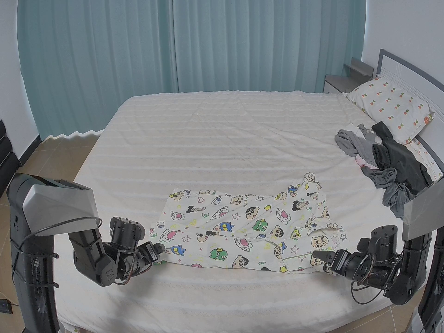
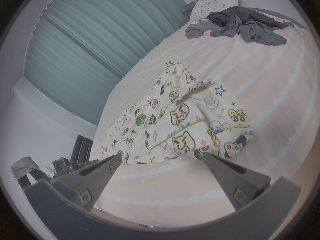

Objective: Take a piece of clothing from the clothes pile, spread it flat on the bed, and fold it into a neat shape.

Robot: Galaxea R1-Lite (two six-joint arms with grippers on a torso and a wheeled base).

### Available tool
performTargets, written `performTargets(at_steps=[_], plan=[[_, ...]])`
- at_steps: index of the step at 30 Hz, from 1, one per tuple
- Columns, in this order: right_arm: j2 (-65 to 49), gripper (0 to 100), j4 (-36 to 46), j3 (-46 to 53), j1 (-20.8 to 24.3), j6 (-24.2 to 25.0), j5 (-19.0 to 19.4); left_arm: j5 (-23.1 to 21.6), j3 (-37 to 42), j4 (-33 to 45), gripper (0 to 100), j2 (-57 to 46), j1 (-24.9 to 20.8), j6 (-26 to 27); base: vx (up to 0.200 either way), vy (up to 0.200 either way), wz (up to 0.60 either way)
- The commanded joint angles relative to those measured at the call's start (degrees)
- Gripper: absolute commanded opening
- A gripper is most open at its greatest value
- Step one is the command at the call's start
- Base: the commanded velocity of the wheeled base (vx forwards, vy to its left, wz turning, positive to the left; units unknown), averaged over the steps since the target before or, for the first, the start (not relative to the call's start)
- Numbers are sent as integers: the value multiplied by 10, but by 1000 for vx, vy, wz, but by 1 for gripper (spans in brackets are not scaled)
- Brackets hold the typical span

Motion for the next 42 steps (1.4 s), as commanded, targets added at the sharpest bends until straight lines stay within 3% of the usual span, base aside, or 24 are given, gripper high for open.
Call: performTargets(at_steps=[1,9,10,15,25,33,42], plan=[[18,100,-6,13,19,7,-23,9,-14,1,100,26,-3,12,0,0,0],[33,100,-6,13,48,9,-38,41,-32,3,100,46,-8,37,0,0,0],[35,100,-6,13,48,10,-38,41,-35,5,0,46,-9,39,0,0,0],[43,100,-4,13,48,26,-44,42,-39,1,0,51,-9,39,0,0,0],[139,100,-6,9,60,52,-104,51,-52,-11,0,54,-8,8,0,0,0],[146,100,-6,-21,58,108,-145,49,-50,-49,0,54,-6,-27,0,0,0],[149,100,-6,-46,54,132,-185,46,-47,-61,0,53,-4,-36,0,0,0]])
